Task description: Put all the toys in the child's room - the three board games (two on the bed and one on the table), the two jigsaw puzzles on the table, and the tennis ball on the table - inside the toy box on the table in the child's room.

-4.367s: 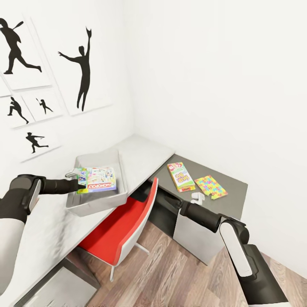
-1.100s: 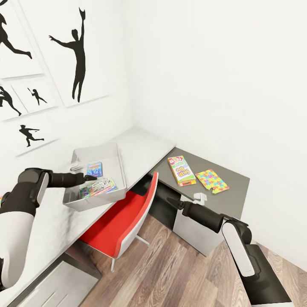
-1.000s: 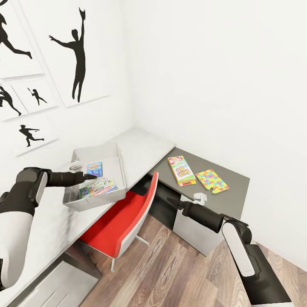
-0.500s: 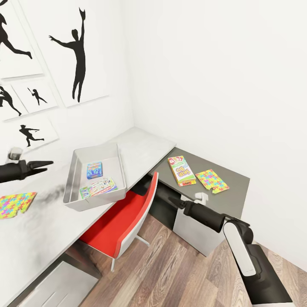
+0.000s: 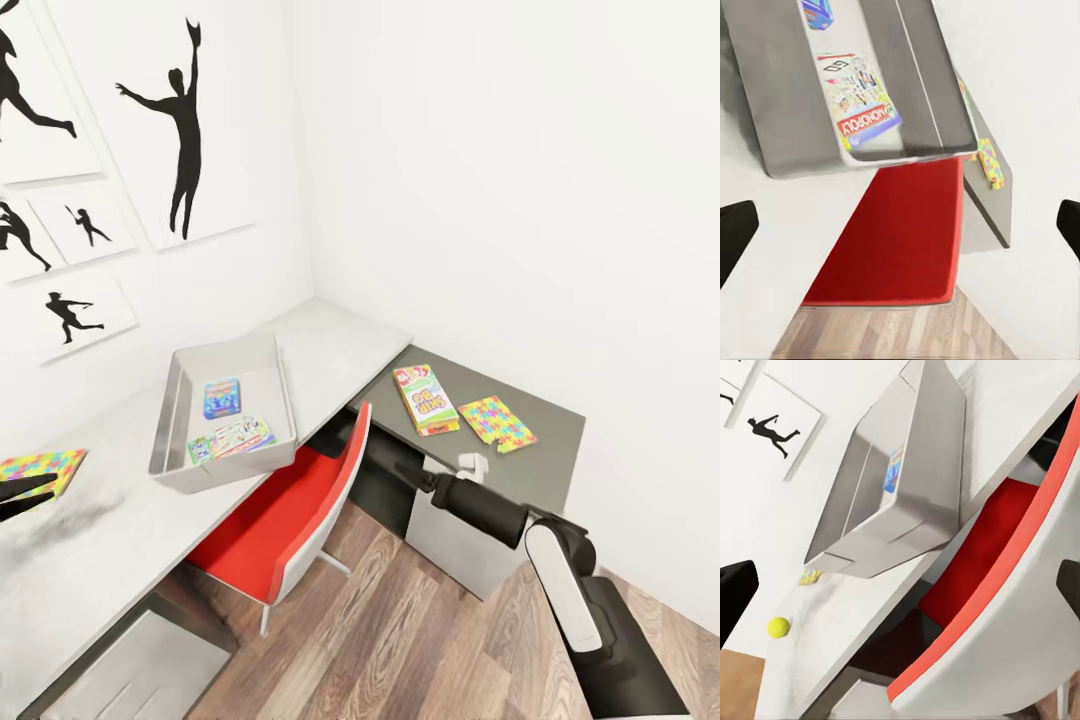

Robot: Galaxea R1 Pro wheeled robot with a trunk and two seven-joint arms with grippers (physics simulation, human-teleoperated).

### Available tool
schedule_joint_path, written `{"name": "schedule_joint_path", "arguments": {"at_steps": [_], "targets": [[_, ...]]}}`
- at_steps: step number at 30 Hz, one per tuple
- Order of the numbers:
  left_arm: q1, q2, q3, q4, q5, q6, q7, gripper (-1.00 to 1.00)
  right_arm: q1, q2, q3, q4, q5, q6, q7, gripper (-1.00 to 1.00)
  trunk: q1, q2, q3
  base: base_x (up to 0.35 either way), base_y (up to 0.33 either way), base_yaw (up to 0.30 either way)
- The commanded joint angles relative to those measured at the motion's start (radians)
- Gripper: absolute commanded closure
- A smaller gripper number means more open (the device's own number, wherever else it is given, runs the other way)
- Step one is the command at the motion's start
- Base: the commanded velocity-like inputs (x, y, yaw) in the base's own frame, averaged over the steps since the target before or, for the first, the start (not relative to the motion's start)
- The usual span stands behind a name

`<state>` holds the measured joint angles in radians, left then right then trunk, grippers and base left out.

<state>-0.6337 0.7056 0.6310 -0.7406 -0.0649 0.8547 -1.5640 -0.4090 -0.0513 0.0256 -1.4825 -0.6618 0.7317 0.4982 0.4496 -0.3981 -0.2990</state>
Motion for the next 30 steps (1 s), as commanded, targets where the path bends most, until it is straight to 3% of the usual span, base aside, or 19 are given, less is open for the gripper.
{"name": "schedule_joint_path", "arguments": {"at_steps": [1, 6, 10, 13, 30], "targets": [[0.031, -0.002, 0.013, 0.008, -0.006, -0.009, -0.007, -1.00, 0.001, 0.000, -0.001, -0.001, -0.003, 0.004, 0.003, -1.00, 0.000, -0.002, -0.002, -0.162, 0.000, 0.000], [0.111, -0.005, 0.028, 0.026, 0.026, -0.074, -0.007, -1.00, 0.008, 0.001, -0.026, -0.003, -0.001, -0.001, 0.064, -1.00, 0.000, -0.002, -0.002, -0.251, 0.000, 0.000], [0.132, -0.006, 0.031, 0.031, 0.068, -0.092, -0.007, -1.00, 0.031, 0.002, -0.037, -0.008, 0.000, -0.005, 0.106, -1.00, 0.000, -0.002, 0.001, -0.118, 0.000, 0.000], [0.137, -0.004, 0.031, 0.033, 0.078, -0.095, -0.007, -1.00, 0.036, 0.002, -0.039, -0.009, 0.001, -0.005, 0.113, -1.00, 0.000, -0.002, 0.005, -0.029, 0.000, 0.000], [0.141, 0.001, 0.024, 0.033, 0.083, -0.062, -0.007, -1.00, 0.041, 0.003, -0.038, -0.071, -0.004, 0.005, 0.158, -1.00, 0.000, -0.002, 0.033, -0.002, 0.000, 0.060]]}}
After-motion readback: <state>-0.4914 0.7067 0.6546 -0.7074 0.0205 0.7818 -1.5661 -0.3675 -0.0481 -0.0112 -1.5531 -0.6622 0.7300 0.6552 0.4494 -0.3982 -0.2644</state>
